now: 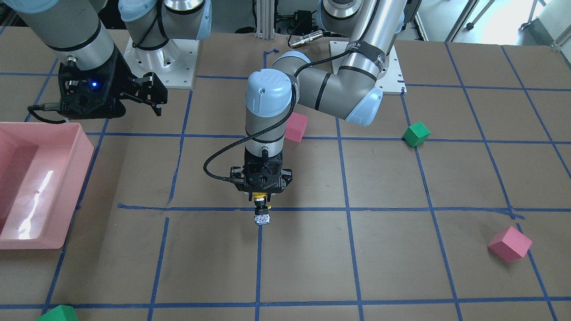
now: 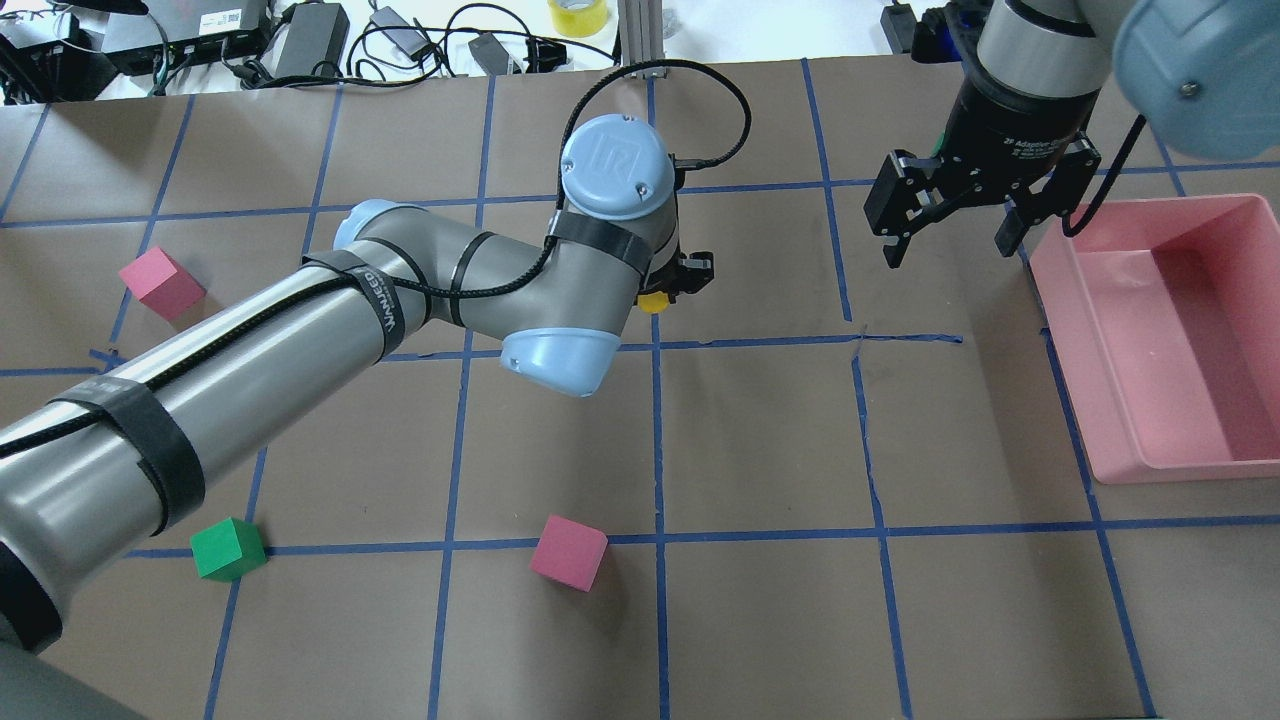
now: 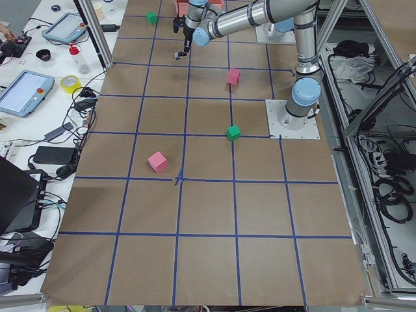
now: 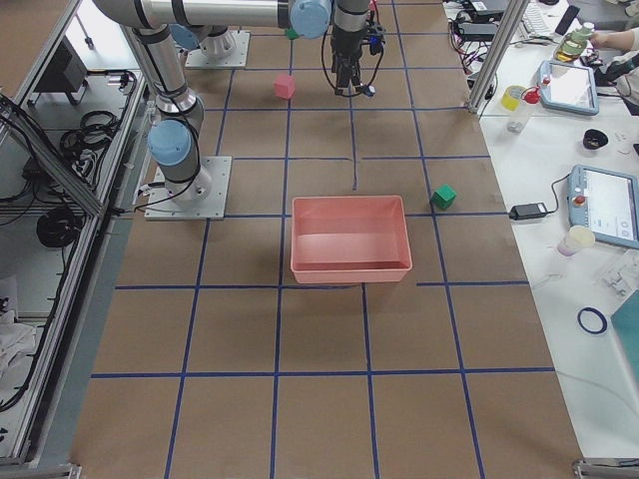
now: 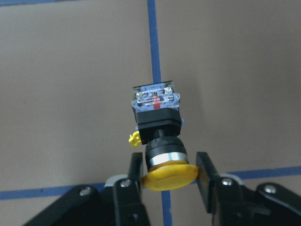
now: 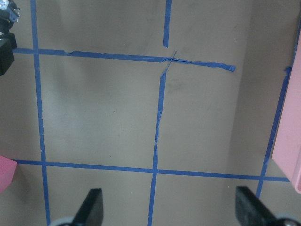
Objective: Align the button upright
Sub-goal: 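Lift and rotate the button with the left gripper, cap facing up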
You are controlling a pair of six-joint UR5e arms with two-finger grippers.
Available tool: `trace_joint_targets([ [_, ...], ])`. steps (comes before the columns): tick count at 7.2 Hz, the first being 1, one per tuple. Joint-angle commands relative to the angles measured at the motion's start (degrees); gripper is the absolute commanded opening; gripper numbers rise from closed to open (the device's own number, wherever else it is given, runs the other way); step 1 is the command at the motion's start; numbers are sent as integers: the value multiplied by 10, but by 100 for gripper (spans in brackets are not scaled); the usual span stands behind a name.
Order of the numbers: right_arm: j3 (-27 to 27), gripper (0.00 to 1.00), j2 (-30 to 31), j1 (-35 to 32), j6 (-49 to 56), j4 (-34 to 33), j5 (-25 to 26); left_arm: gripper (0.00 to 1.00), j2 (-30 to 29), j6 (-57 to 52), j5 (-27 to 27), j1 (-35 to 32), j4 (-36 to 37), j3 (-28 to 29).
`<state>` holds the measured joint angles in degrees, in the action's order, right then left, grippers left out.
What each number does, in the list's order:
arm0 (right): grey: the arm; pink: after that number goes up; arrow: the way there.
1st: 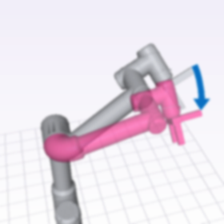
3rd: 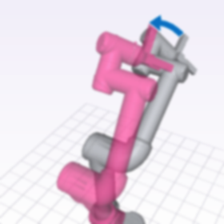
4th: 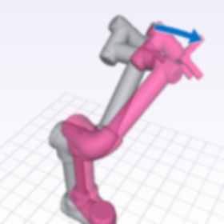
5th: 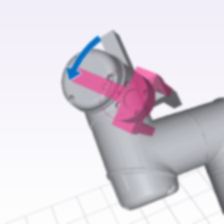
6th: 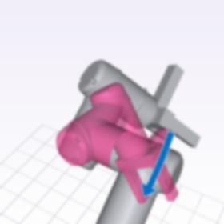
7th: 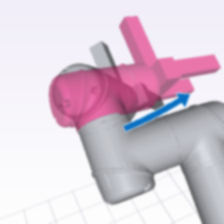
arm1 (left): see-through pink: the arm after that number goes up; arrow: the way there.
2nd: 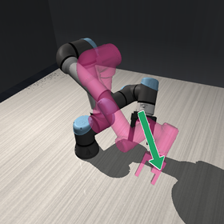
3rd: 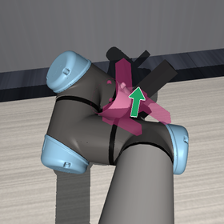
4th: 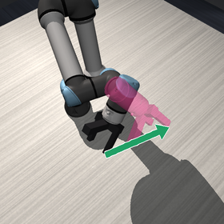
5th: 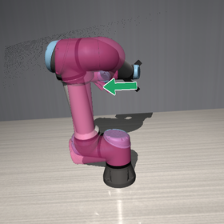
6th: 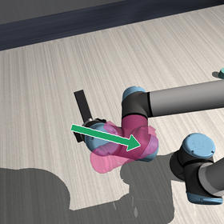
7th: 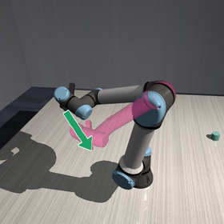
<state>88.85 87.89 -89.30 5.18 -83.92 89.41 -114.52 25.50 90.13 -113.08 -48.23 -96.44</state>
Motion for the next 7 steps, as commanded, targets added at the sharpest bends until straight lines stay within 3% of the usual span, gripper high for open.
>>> trace_joint_targets([
  [1, 0, 100, 0, 0, 0, 0, 1, 0, 2, 106, -97, 19, -152, 42],
  [4, 1, 100, 0, 0, 0, 1, 1, 0, -34, 183, -213, 75, -177, 56],
  [7, 0, 100, 0, 0, 0, 1, 2, 0, -69, 296, -286, 104, -189, 88],
])
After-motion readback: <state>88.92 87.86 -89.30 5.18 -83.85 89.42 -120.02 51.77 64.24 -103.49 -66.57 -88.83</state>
